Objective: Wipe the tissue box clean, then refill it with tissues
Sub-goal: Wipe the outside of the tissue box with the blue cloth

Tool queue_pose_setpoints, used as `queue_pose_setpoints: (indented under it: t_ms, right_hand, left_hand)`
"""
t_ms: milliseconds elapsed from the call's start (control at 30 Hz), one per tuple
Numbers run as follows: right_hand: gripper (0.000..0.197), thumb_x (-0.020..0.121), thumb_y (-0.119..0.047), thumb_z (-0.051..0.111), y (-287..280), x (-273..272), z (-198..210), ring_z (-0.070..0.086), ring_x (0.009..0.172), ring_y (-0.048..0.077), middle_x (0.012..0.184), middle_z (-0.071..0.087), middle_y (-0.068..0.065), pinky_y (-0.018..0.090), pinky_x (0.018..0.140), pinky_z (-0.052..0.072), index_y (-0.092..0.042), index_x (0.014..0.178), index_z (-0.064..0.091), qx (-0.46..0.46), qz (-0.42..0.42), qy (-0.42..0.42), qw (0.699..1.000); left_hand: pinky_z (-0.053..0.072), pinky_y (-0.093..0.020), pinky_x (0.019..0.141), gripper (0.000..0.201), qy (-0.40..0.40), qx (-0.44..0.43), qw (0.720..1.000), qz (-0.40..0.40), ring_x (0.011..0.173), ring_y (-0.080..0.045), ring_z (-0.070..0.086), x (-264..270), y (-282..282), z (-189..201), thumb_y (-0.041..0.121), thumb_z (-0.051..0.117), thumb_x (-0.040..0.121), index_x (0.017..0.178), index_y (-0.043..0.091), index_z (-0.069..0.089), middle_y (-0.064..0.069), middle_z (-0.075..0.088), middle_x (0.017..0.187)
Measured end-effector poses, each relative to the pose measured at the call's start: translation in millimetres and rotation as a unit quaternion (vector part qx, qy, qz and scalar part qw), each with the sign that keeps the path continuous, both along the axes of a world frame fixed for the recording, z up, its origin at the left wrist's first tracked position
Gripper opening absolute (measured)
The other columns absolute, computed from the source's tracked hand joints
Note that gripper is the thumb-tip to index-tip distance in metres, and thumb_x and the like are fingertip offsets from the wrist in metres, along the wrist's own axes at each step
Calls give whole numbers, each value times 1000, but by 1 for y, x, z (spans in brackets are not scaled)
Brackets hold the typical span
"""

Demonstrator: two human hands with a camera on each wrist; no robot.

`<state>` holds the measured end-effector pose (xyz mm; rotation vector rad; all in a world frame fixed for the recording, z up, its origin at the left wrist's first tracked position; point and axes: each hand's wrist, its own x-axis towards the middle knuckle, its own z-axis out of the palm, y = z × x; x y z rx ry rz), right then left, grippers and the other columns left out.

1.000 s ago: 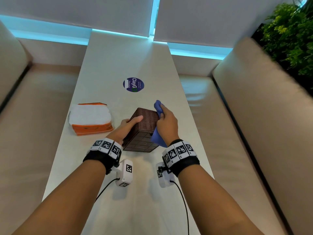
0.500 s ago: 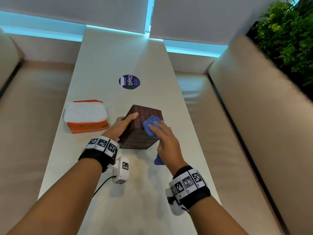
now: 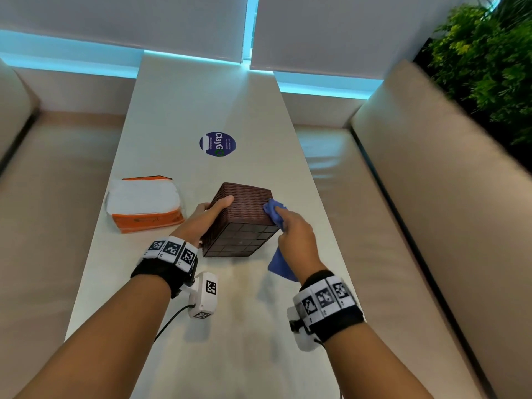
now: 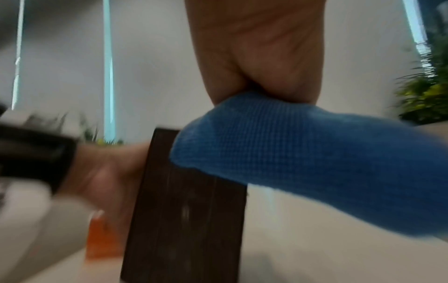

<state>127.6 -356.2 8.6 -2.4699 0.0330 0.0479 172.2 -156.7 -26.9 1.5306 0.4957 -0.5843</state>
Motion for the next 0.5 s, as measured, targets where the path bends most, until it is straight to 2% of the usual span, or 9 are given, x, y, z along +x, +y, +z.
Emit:
queue_pose_setpoints:
  t_ms: [33,67,133,200,233,300,367,433,500]
  right_hand:
    - [53,86,11,38,-3,5,10,53,122,27,129,59,9,18,86,37,-15,131,54,27,-13,2,1000]
    - [48,92,5,38,-4,11,20,52,124,25,132,58,9,19,91,38,-16,134,51,76,-20,-8,997]
    - [46,100,-14,36,1,25,35,35,139,21,150,39,5,18,106,27,-21,146,32,157,3,-15,988]
    - [53,102,-31,30,13,39,30,6,148,27,161,10,7,37,118,11,-27,151,11,75,74,53,993]
    - [53,102,-35,26,19,42,23,-3,148,31,161,2,9,46,119,6,-29,151,7,18,85,87,992]
    - [52,102,-32,23,32,44,11,-1,147,34,160,5,11,50,119,8,-25,151,9,-39,76,83,993]
    - [50,102,-25,24,46,42,9,6,147,30,159,14,10,45,121,12,-17,151,14,-38,115,4,993]
    - [50,102,-23,26,57,42,6,7,148,27,159,15,8,42,121,11,-14,150,16,-30,153,-32,987]
    - [49,101,-26,27,61,45,4,12,146,28,157,20,9,46,119,15,-17,149,21,-46,108,-28,993]
  left_hand:
    - [49,-29,66,100,-9,3,1000,-4,97,-18,61,0,-1,0,79,64,58,135,19,42,-6,59,124]
    - [47,-28,63,89,-20,3,1000,-6,92,-15,60,0,-3,0,72,63,68,135,17,41,-5,59,120]
    - [45,-26,58,73,-33,12,999,5,84,-10,59,1,-8,0,59,61,80,134,16,39,-1,59,108]
    - [44,-24,56,66,-44,12,999,13,80,-8,59,0,-14,2,51,62,84,133,15,38,0,60,103]
    - [44,-24,56,63,-49,15,999,13,79,-8,59,-1,-17,4,48,62,85,133,15,38,0,60,102]
    - [45,-24,57,55,-45,16,999,20,77,-8,58,1,-20,3,47,61,86,125,16,39,1,59,96]
    - [50,-27,64,53,-59,16,998,33,78,-10,59,2,-20,4,48,60,85,122,16,40,0,60,92]
    - [54,-36,81,64,-67,10,997,40,88,-17,63,2,-18,-2,54,60,81,126,12,42,-7,64,104]
    - [52,-43,93,69,-70,2,996,49,99,-24,63,-1,-17,-6,55,60,81,130,11,42,-12,63,115]
